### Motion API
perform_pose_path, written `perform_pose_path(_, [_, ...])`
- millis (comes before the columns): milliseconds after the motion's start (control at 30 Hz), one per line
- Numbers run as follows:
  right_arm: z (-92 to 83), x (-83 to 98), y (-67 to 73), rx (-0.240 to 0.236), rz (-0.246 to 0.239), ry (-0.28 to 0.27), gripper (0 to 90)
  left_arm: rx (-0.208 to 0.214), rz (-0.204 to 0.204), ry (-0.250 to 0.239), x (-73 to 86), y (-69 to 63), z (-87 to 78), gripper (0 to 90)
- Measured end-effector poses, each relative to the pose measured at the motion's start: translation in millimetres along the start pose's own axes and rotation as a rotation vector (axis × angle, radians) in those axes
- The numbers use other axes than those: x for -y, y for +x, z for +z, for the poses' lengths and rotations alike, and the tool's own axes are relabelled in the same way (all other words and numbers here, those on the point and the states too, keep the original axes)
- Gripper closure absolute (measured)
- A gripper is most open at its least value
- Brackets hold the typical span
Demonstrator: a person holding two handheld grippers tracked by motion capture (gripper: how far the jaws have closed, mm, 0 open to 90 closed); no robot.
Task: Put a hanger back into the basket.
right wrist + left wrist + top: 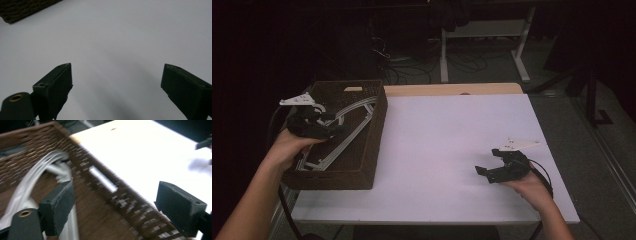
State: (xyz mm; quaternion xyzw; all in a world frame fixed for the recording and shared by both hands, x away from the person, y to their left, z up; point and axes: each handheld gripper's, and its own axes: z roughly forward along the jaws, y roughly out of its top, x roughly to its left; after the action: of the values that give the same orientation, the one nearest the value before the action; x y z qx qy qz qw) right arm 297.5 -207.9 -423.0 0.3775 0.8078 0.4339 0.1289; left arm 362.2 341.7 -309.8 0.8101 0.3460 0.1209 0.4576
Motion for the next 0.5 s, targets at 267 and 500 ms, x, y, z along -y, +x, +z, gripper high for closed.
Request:
perform_pose_path(267, [-6.2, -19.1, 5.6, -0.024, -0.024, -0.012, 3.9, 0.063, 0.059, -0.033, 4.5, -39.7, 18.8, 5.6])
perform_pose_path(500, [-13.3, -33.6, 9.0, -0.032, -0.055, -0.027, 0.7, 0.117, 0.078, -0.065, 13.8, -57.7, 31.0, 0.0])
